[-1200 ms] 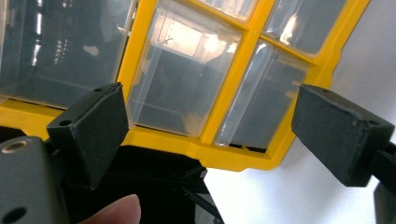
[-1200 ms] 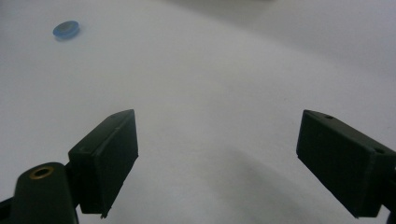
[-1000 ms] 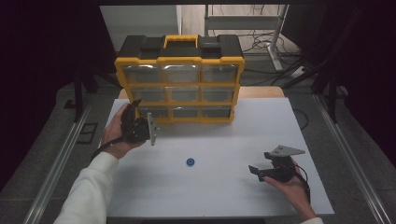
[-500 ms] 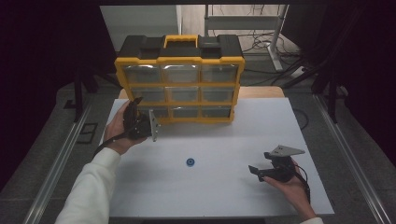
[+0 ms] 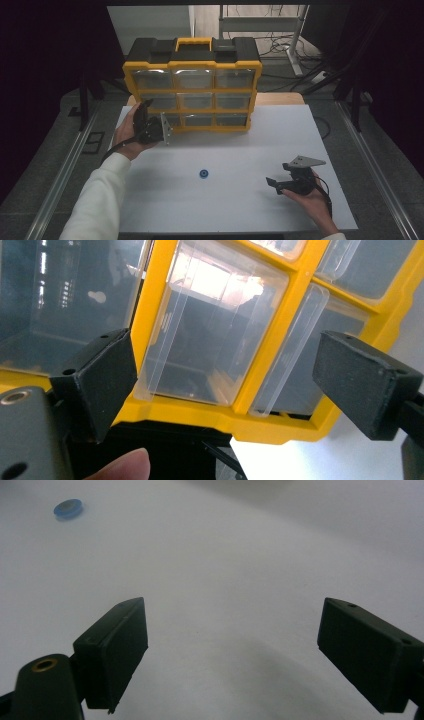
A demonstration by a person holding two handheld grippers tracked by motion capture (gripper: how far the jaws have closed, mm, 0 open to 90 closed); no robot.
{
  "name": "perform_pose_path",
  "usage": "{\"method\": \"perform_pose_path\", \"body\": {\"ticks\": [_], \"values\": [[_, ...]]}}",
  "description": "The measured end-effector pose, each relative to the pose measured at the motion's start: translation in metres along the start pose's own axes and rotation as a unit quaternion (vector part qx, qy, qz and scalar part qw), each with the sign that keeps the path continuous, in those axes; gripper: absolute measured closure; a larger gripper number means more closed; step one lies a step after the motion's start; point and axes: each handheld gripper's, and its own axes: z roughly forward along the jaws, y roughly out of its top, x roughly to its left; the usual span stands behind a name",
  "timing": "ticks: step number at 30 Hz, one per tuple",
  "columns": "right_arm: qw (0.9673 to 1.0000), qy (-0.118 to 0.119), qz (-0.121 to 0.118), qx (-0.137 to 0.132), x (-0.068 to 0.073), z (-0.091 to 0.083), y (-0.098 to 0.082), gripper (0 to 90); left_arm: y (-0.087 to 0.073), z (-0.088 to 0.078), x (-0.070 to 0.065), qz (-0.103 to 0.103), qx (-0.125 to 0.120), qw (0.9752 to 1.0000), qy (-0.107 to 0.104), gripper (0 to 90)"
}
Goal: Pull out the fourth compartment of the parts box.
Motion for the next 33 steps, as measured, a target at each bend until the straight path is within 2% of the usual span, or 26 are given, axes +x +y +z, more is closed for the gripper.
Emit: {"method": "perform_pose_path", "body": {"ticks": [13, 24, 33], "values": [[1.0, -0.001, -0.002, 0.002, 0.0, 0.001, 0.0, 13.1, -0.004, 0.009, 0.003, -0.018, 0.0, 0.9998, -0.005, 11.4], [1.0, -0.001, -0.002, 0.002, 0.001, 0.001, 0.0, 13.1, 0.0, 0.017, 0.007, -0.006, 0.004, 1.0, 0.001, 10.6], [1.0, -0.002, -0.002, 0.003, 0.0, 0.001, 0.0, 13.1, -0.002, 0.024, 0.008, -0.019, -0.001, 0.9998, -0.002, 11.8]]}}
